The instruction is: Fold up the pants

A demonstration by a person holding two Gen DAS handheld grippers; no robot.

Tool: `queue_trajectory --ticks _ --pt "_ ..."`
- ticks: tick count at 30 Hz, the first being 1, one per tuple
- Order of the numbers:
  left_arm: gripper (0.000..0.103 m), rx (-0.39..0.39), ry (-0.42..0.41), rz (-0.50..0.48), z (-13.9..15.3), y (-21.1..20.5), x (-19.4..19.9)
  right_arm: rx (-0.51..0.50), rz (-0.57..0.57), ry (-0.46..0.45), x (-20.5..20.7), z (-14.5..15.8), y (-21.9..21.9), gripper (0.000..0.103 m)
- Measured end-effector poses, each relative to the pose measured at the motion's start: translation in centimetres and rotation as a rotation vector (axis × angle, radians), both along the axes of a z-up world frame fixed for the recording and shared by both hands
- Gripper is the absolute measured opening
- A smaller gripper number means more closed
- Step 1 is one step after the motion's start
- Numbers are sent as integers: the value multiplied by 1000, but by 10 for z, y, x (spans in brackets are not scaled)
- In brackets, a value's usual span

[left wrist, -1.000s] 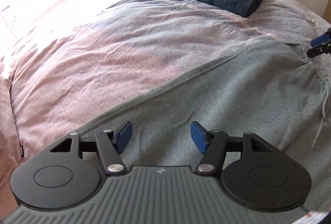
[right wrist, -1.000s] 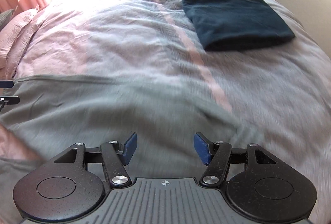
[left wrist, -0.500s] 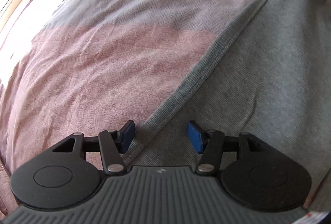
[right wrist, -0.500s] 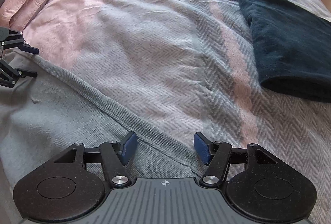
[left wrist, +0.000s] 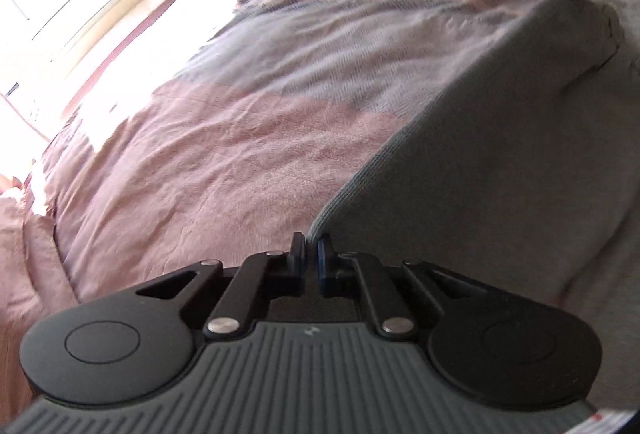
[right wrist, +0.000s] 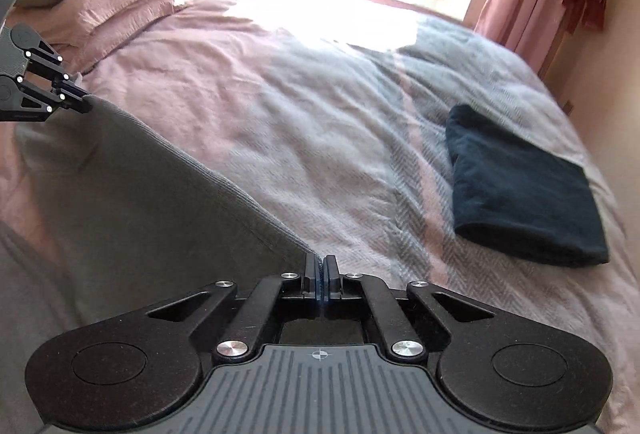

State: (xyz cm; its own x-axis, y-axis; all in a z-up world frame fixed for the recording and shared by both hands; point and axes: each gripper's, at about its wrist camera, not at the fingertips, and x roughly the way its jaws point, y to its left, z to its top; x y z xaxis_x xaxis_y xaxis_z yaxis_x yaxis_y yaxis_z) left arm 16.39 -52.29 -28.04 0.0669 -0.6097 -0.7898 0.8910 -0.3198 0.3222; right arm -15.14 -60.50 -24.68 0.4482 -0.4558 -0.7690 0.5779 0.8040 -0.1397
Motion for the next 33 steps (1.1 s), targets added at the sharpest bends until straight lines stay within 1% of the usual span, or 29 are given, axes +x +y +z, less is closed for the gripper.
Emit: queue_trajectory --ticks 1,3,5,6,8,9,10,11,12,13,14,15,16,17,18,21,22,23,24,26,28,29,31,33 --pt "4 -11 25 23 12 24 -3 -19 -4 0 -5 12 23 0" --pt "4 4 99 86 30 78 -9 -36 -10 18 -17 26 76 0" --pt "4 38 141 143 35 133 -18 -19 -14 52 -28 33 129 0" --pt "4 66 155 173 34 158 -24 8 -21 70 -33 32 155 0" --pt "4 161 192 231 21 200 -32 66 -50 104 -41 23 200 0" --pt "5 213 200 259 10 222 -36 127 -66 129 -46 12 218 0" --pt "7 258 200 269 0 236 -41 199 -79 163 -49 -1 233 0" --pt "11 319 198 273 -14 251 -45 242 -103 192 -51 -12 244 0" --pt "11 373 189 288 -25 261 -47 286 -140 238 -54 -26 252 0" --pt "11 406 195 310 -32 270 -47 313 -181 275 -57 -35 257 0" --pt "12 420 215 330 -34 275 -44 320 -229 271 -62 -37 259 10" --pt "12 411 229 359 -32 281 -39 332 -288 232 -70 -35 258 19" --pt "12 385 235 385 -27 284 -35 345 -371 169 -81 -31 253 42" --pt "14 354 237 411 -21 285 -30 357 -466 90 -94 -25 246 54" --pt "19 324 235 438 -14 286 -25 368 -564 -2 -110 -19 234 54" --pt "22 244 234 507 0 279 -9 428 -863 -292 -160 -14 195 54" --pt "23 224 237 533 2 276 -5 461 -943 -397 -178 -17 184 54" --pt "26 210 238 562 3 272 -1 489 -1009 -476 -191 -21 170 54" --pt "26 191 234 591 2 266 3 511 -1064 -532 -201 -27 160 54" --pt "27 158 208 635 1 251 7 543 -1126 -590 -215 -41 142 54" --pt "30 117 187 651 0 235 7 567 -1158 -597 -223 -54 126 54" --pt "35 98 175 653 -1 224 7 588 -1165 -596 -226 -60 120 54" --pt "36 77 143 664 -6 199 6 622 -1183 -606 -232 -70 110 54" --pt "36 65 118 661 -13 170 6 639 -1201 -639 -246 -78 108 54"
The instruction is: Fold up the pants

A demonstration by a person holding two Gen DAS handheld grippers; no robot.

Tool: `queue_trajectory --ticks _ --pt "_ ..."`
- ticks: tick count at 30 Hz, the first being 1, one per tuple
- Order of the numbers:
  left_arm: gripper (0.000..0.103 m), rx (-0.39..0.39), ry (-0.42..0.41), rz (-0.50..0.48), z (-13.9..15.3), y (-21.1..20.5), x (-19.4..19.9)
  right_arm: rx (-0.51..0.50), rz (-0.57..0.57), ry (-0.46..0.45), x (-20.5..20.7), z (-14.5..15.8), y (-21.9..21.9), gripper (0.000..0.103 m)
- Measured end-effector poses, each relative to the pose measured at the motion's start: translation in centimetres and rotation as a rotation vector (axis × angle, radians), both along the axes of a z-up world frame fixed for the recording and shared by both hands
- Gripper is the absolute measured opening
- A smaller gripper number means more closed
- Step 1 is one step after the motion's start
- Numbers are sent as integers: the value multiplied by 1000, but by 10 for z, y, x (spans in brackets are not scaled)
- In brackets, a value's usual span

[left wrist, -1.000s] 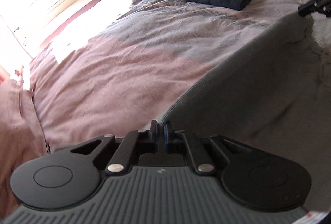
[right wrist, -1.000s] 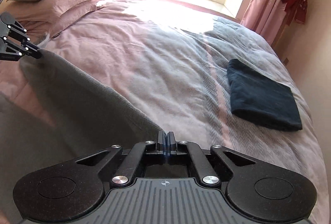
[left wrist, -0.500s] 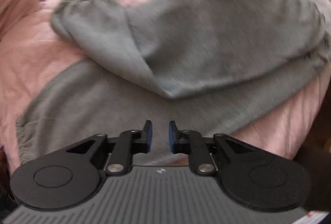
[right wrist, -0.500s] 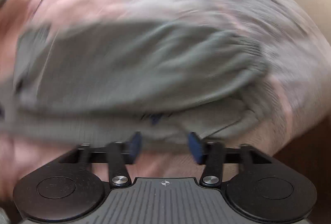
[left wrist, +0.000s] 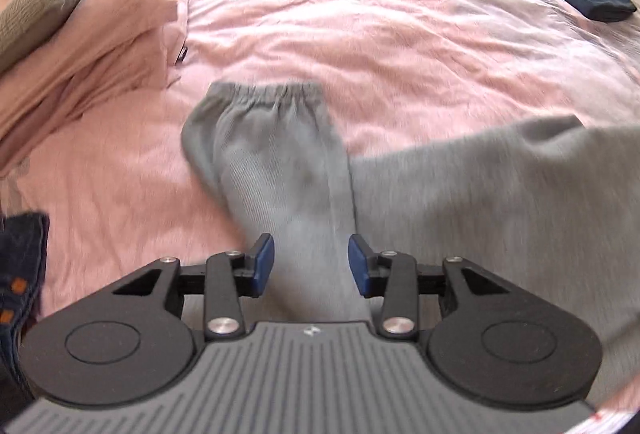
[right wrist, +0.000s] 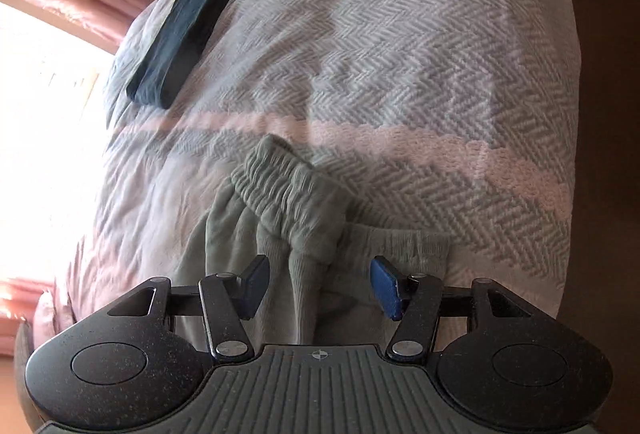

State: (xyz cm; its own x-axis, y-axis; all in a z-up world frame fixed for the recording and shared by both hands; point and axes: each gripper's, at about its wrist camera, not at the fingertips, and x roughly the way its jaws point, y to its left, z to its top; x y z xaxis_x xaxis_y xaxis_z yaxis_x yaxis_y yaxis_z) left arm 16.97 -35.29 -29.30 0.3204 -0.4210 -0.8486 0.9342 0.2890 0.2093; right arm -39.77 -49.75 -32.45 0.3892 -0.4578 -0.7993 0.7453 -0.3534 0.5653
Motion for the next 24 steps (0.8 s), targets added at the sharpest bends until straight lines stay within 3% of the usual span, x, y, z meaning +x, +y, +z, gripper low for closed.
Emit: queue_trajectory --ticks 4,9,10,11,15,19,22,24 --pt "38 8 -47 -3 -23 -63 7 -44 -14 -14 -12 -4 -10 54" --pt "38 91 -84 50 -81 -117 26 -118 -52 -27 -34 -1 0 54" --pt "31 97 -77 65 -88 -118 30 -126 -60 -22 -37 -2 1 54" --pt "7 82 -79 86 -90 -114 35 -131 -65 -18 -39 -1 4 54" --pt "5 -115 -39 207 -42 -50 72 -146 -55 -38 -38 9 14 54" --pt "5 -294 58 512 13 68 137 -175 6 -39 -26 24 26 54" --pt "12 -274 151 713 4 150 169 -189 68 -36 -12 26 33 54" --pt "12 -250 155 843 -14 195 174 -209 113 -36 -3 24 37 54"
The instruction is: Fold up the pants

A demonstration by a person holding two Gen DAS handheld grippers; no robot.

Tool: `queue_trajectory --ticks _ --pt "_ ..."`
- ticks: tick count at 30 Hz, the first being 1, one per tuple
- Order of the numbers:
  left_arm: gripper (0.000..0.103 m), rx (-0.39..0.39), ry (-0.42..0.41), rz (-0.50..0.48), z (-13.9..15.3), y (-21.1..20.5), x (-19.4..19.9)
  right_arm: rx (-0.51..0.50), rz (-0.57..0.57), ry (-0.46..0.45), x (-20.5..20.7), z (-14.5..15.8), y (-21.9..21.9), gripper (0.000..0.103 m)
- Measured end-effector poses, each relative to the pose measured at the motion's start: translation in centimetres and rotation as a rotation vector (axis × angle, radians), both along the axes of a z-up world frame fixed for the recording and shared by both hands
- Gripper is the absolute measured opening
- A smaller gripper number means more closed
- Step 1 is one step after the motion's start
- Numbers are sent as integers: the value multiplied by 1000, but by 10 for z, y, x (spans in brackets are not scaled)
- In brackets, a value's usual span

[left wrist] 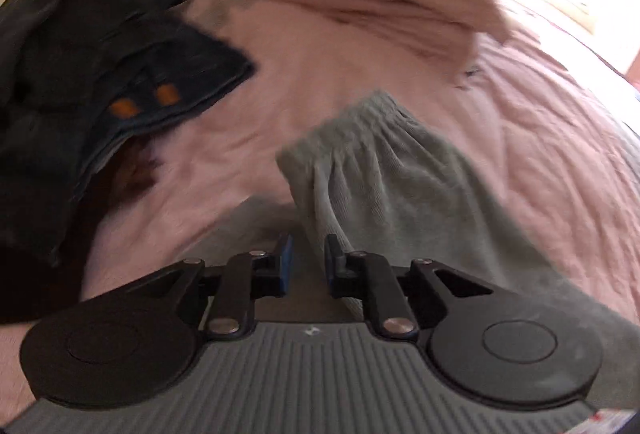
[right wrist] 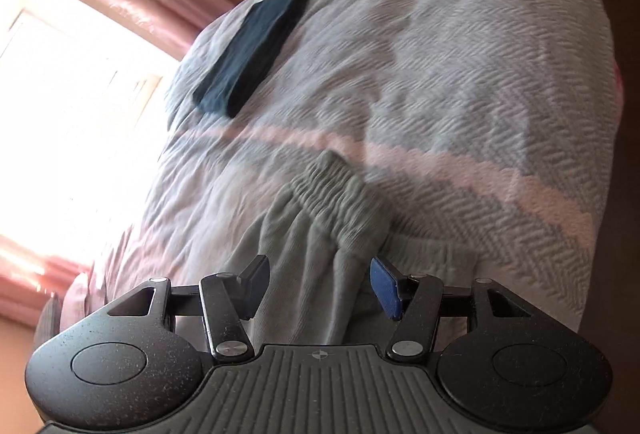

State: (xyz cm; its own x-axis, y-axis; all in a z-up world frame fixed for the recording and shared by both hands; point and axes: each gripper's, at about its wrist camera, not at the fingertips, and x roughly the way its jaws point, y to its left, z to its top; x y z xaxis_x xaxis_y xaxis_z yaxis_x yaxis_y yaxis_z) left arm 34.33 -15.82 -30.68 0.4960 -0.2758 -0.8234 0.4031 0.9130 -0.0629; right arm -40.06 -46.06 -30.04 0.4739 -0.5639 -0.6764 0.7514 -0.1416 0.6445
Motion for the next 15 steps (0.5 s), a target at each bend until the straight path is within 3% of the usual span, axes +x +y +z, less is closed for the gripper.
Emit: queue_trajectory --ticks 4,8,15 --pt "12 -147 41 13 -18 48 -13 -67 55 8 6 -6 4 54" --pt "15 -253 48 -50 -30 49 -14 -120 108 -19 5 -15 3 54" --pt "20 -449 118 -19 -54 49 14 -151 95 -109 -8 -25 19 54"
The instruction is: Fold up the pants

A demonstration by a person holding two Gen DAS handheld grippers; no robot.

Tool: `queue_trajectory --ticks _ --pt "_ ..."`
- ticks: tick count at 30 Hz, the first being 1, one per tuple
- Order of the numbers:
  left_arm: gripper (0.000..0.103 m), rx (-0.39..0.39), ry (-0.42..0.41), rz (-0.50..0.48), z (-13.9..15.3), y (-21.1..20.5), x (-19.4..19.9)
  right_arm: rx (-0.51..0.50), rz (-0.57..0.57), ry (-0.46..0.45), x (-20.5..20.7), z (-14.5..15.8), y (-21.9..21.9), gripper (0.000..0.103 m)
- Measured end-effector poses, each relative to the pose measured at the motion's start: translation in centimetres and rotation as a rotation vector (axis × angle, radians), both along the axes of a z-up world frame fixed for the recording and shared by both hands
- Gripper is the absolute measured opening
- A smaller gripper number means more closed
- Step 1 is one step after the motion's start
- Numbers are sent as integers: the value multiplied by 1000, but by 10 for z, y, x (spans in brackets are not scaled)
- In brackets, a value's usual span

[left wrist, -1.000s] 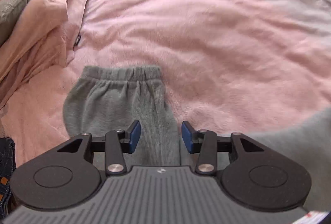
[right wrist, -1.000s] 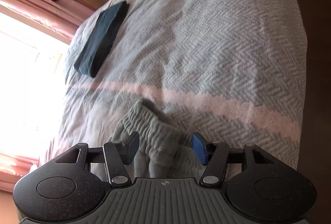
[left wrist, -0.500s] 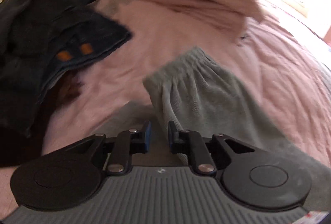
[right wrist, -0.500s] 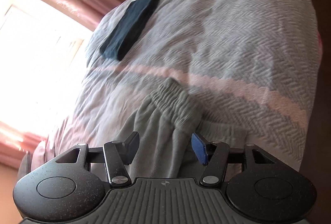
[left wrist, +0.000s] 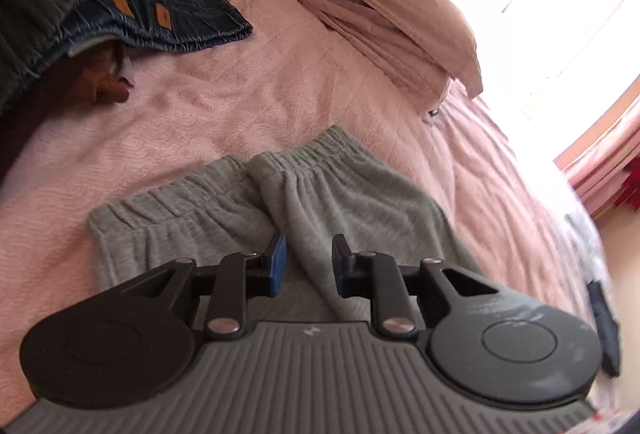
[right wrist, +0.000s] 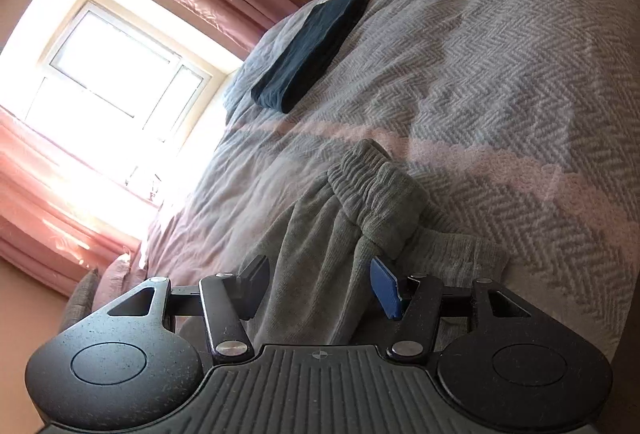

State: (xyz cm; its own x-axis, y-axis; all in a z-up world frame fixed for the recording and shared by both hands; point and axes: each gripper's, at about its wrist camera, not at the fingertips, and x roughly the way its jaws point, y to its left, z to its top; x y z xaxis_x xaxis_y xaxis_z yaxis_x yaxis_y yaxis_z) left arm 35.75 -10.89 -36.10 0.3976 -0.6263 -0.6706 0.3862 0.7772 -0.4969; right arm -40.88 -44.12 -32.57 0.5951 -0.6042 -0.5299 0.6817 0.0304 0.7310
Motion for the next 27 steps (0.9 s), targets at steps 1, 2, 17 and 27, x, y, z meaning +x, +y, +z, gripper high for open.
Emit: queue_trajectory --ticks 1,2,17,27 --pt "21 -19 11 6 -1 2 2 -6 -19 -11 -3 2 6 54" --pt "24 -33 18 17 -1 4 3 -10 -44 -25 -6 5 12 54" --pt "21 5 49 -24 -14 -9 31 118 -165 -147 -16 -10 21 51" --pt "5 79 -28 -81 2 -33 33 91 -133 -39 16 -17 -3 0"
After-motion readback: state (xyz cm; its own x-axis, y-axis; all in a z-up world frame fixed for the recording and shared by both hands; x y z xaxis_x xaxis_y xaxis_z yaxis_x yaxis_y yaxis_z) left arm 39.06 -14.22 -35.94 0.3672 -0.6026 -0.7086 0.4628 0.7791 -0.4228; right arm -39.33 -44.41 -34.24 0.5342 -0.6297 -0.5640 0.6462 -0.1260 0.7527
